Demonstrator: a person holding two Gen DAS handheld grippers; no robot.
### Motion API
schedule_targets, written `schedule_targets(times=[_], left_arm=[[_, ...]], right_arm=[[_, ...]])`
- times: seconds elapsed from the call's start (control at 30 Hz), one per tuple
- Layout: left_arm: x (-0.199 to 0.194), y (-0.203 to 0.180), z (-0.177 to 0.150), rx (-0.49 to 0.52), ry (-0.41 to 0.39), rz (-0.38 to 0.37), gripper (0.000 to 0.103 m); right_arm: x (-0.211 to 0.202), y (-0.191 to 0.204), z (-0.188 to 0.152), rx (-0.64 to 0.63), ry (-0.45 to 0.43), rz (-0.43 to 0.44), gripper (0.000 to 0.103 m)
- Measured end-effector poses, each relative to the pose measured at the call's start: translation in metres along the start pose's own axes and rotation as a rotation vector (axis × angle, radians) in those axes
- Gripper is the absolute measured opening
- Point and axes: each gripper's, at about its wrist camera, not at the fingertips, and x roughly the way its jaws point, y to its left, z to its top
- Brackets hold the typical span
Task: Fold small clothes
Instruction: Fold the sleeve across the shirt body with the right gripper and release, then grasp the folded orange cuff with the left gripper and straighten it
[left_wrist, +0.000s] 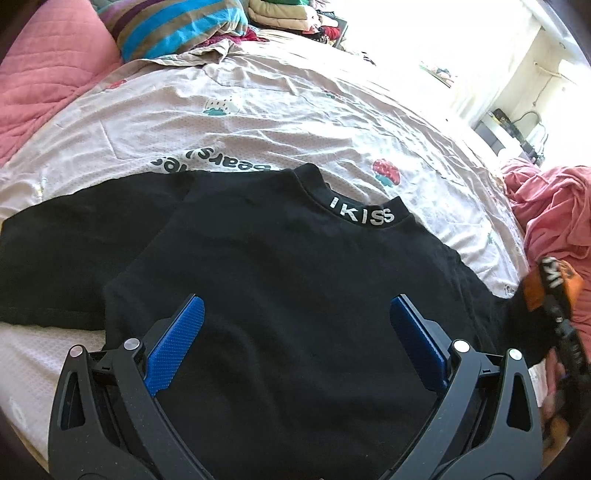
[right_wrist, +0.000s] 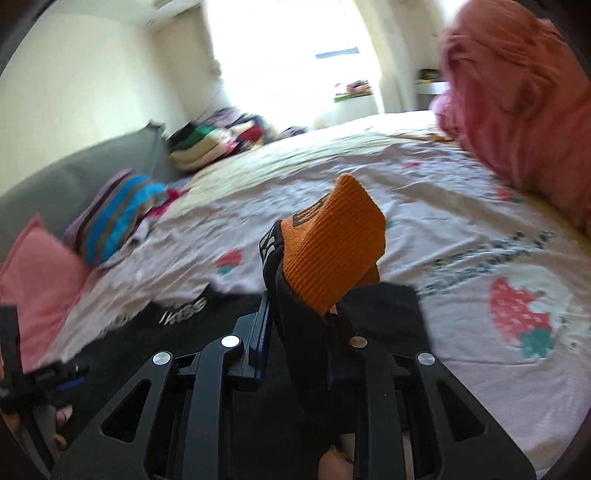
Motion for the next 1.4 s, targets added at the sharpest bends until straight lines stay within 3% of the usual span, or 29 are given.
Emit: schedule_targets(times=[0.2,0.33,0.4,0.47,0.6,0.8,0.93,1.1,1.2,1.27,1.3,1.4], left_arm=[[-0.003,0.016,0.0,-0.077,0.007,-0.092,0.095],[-0.002,0.021,-0.001,-0.107,0.018,-0.115,0.095],[-0.001,0.023,-0.002,-0.118,0.029,-0.134,0.095],[0.003,0.025,-0.004,-0.134,0.046,-0.169,0.095],[0.009,0.019,-0.009,-0.118,0.07,-0.201,0.095],[0.025,-0.01,-0.02,-0.042,0.122,-0.283,0.092],[0.042,-0.033,-0.025,-0.014,0.182,-0.339,0.074],[0.065,-0.051,-0.028,0.014,0.216,-0.299,0.067],[0.072,-0.061,-0.026,0.026,0.217,-0.294,0.056],[0.075,-0.068,-0.025,0.039,0.222,-0.319,0.042],[0.076,-0.071,-0.025,0.05,0.223,-0.317,0.04],[0.078,-0.08,-0.025,0.086,0.2,-0.298,0.015]], right_arm=[[0.023,0.05,-0.014,-0.12,0.066,0.048,0.023],[0.036,0.078,-0.025,-0.196,0.093,0.068,0.025],[0.041,0.087,-0.03,-0.217,0.113,0.091,0.037],[0.042,0.091,-0.033,-0.222,0.133,0.14,0.05],[0.03,0.098,-0.04,-0.243,0.15,0.204,0.056],[0.006,0.068,-0.038,-0.179,0.137,0.162,0.06],[-0.003,0.042,-0.035,-0.133,0.126,0.11,0.06],[-0.012,0.019,-0.034,-0.092,0.118,0.075,0.06],[-0.015,0.01,-0.034,-0.065,0.112,0.062,0.06],[-0.016,0.006,-0.033,-0.051,0.109,0.06,0.06],[-0.016,0.004,-0.033,-0.044,0.108,0.057,0.06],[-0.017,0.002,-0.032,-0.032,0.105,0.058,0.06]])
